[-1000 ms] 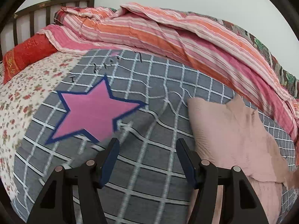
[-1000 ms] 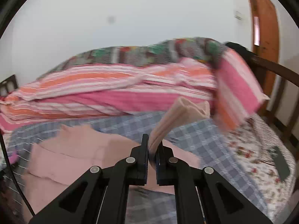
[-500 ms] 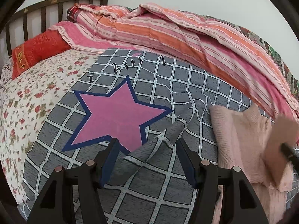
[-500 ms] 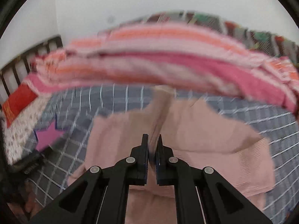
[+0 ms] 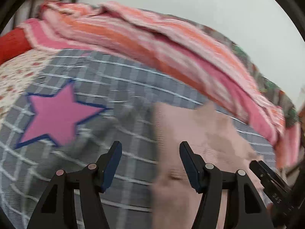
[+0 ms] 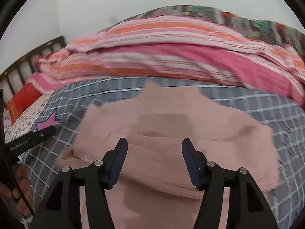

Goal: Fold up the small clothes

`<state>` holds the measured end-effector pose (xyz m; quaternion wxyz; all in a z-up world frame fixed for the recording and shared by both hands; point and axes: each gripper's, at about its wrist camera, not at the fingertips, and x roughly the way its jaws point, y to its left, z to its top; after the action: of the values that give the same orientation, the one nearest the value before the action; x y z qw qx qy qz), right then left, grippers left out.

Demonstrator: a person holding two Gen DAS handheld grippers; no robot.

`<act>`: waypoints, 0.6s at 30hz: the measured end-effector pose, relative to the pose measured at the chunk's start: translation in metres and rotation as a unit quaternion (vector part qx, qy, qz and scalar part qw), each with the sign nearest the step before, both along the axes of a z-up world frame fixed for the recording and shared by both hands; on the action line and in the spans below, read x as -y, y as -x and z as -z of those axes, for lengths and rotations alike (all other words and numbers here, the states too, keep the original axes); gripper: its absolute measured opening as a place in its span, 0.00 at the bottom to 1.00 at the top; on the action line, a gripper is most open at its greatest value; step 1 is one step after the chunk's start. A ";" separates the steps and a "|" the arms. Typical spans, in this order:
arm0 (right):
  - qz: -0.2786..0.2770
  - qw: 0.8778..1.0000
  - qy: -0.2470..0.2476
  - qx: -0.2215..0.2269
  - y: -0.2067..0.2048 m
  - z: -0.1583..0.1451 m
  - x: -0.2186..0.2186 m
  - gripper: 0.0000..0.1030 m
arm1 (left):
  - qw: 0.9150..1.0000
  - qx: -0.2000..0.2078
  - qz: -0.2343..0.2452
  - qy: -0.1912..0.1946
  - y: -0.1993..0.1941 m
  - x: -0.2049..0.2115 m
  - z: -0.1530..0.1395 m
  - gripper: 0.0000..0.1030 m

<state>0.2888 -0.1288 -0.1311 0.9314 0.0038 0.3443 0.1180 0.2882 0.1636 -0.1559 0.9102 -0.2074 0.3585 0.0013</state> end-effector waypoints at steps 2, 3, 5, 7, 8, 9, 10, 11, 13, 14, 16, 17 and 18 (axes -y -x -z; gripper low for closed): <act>-0.009 1.000 0.001 0.020 0.009 -0.002 0.011 0.58 | 1.000 0.008 0.018 0.000 0.000 0.014 -0.003 0.59; -0.012 0.999 0.016 0.025 0.013 -0.001 0.015 0.58 | 1.000 0.007 0.027 -0.001 -0.002 0.022 -0.003 0.59; -0.008 0.998 0.050 0.033 0.016 0.001 0.019 0.58 | 0.999 -0.002 0.045 0.002 -0.005 0.035 0.001 0.59; 0.007 0.997 0.073 0.036 0.017 0.004 0.026 0.58 | 0.998 -0.015 0.059 0.007 -0.009 0.044 0.006 0.59; 0.014 0.996 0.080 0.032 0.016 0.006 0.031 0.58 | 0.998 -0.021 0.067 0.005 -0.011 0.049 0.009 0.59; 0.020 0.996 0.080 0.025 0.015 0.008 0.037 0.58 | 0.997 -0.023 0.074 0.003 -0.013 0.052 0.012 0.59; 0.024 0.997 0.076 0.020 0.016 0.009 0.044 0.58 | 0.996 -0.025 0.081 -0.001 -0.014 0.055 0.015 0.58; 0.029 0.997 0.070 0.019 0.018 0.010 0.051 0.58 | 0.996 -0.028 0.089 -0.008 -0.016 0.059 0.019 0.54; 0.044 0.998 0.051 0.013 0.021 0.013 0.070 0.60 | 0.994 -0.035 0.096 -0.027 -0.019 0.063 0.024 0.46; 0.051 0.998 0.042 0.007 0.021 0.016 0.079 0.61 | 0.994 -0.044 0.094 -0.038 -0.022 0.063 0.029 0.42; 0.071 0.997 0.028 -0.004 0.021 0.021 0.092 0.61 | 0.994 -0.055 0.092 -0.036 -0.028 0.060 0.035 0.38; 0.082 0.996 0.023 -0.009 0.021 0.023 0.099 0.61 | 0.994 -0.055 0.093 -0.031 -0.029 0.059 0.037 0.38; 0.089 0.996 0.015 -0.016 0.019 0.025 0.106 0.61 | 0.994 -0.055 0.092 -0.032 -0.030 0.061 0.037 0.38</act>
<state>0.2699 -0.2353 -0.1558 0.9324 0.0222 0.3595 0.0290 0.3184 0.1030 -0.1931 0.8916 -0.1436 0.4253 -0.0597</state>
